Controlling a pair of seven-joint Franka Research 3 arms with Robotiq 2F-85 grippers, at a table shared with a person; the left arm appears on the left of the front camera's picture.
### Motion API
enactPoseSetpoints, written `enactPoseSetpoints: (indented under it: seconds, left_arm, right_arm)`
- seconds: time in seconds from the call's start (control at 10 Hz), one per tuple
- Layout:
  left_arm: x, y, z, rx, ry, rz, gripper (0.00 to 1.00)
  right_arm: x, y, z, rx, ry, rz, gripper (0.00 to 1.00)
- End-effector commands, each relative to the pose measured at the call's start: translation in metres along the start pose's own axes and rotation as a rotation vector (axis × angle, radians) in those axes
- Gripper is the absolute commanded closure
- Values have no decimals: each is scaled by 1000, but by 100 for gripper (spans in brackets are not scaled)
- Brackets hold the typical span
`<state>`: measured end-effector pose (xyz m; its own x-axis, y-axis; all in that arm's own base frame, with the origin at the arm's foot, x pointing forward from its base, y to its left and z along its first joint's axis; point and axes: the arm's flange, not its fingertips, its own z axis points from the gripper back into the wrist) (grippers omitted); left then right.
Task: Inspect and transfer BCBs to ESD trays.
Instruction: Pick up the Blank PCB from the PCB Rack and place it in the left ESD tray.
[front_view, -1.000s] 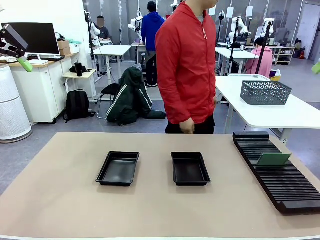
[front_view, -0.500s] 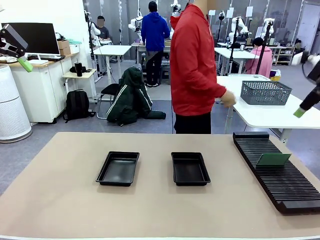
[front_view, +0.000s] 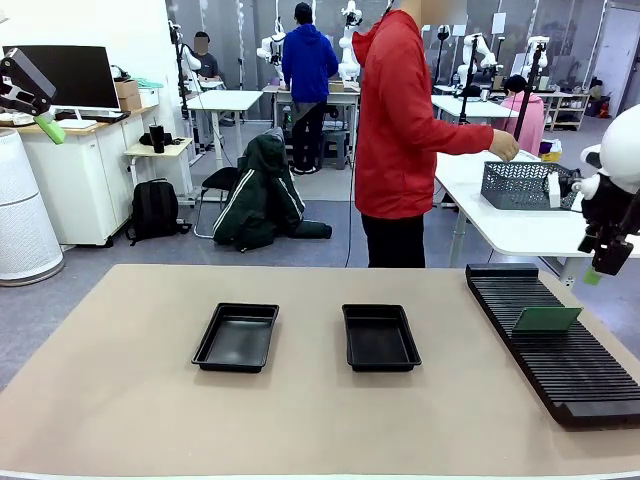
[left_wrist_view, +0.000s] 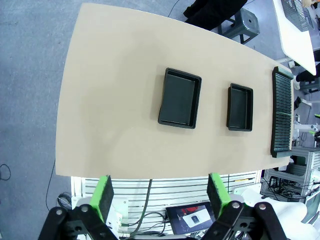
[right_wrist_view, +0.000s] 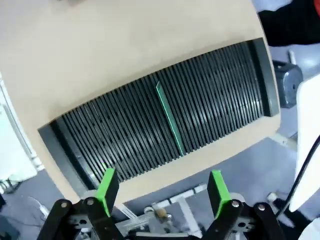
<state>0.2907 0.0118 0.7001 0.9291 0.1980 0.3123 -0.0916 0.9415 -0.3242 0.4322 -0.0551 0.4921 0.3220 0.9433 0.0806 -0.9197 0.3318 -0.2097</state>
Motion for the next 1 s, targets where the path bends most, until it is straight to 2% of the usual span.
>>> enactPoseSetpoints:
  seconds: [0.0,0.5,0.9]
  left_arm:
    - [0,1,-2,-4,2,3,0]
    - [0,1,-2,-4,2,3,0]
    - [0,1,-2,-4,2,3,0]
  right_arm:
    - [-1,-7,-21,-25,13,114,6]
    - [-2,-7,-74,-67,-31,278,6]
    - [-14,0,-108,-98,-85,294,6]
